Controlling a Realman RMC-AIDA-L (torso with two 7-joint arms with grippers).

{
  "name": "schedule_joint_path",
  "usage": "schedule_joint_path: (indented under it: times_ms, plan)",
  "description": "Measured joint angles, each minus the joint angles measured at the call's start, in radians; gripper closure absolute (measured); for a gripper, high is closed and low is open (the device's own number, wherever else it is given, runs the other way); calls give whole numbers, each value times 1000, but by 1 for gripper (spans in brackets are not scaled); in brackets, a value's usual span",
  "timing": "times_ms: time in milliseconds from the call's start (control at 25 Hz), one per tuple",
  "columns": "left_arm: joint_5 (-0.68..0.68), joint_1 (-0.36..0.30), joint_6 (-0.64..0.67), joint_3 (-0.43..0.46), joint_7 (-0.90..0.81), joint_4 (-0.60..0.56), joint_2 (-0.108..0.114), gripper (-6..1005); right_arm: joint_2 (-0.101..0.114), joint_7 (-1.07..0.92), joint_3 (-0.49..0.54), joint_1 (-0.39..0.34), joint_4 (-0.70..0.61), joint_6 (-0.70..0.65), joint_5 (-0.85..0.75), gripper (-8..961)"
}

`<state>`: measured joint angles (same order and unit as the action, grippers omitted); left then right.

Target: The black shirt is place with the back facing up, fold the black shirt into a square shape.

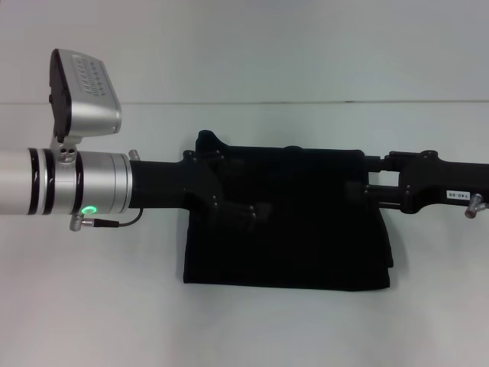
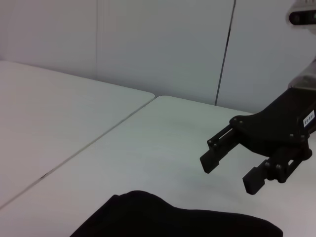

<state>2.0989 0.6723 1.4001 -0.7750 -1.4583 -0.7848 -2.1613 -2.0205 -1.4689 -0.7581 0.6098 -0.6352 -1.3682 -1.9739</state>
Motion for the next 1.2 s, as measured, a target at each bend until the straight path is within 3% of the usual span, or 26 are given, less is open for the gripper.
schedule_joint_path:
  times_ms: [520, 1040, 1200]
  plan:
    - [15, 2, 13, -14, -1, 2, 2, 36, -13, -38, -7, 5, -52, 0, -77, 248]
    - [15, 11, 7, -24, -4, 8, 4, 36, -6, -60, -7, -1, -54, 0, -77, 26]
    - [15, 11, 6, -38, -4, 9, 4, 36, -6, -60, -7, -1, -54, -1, -77, 21]
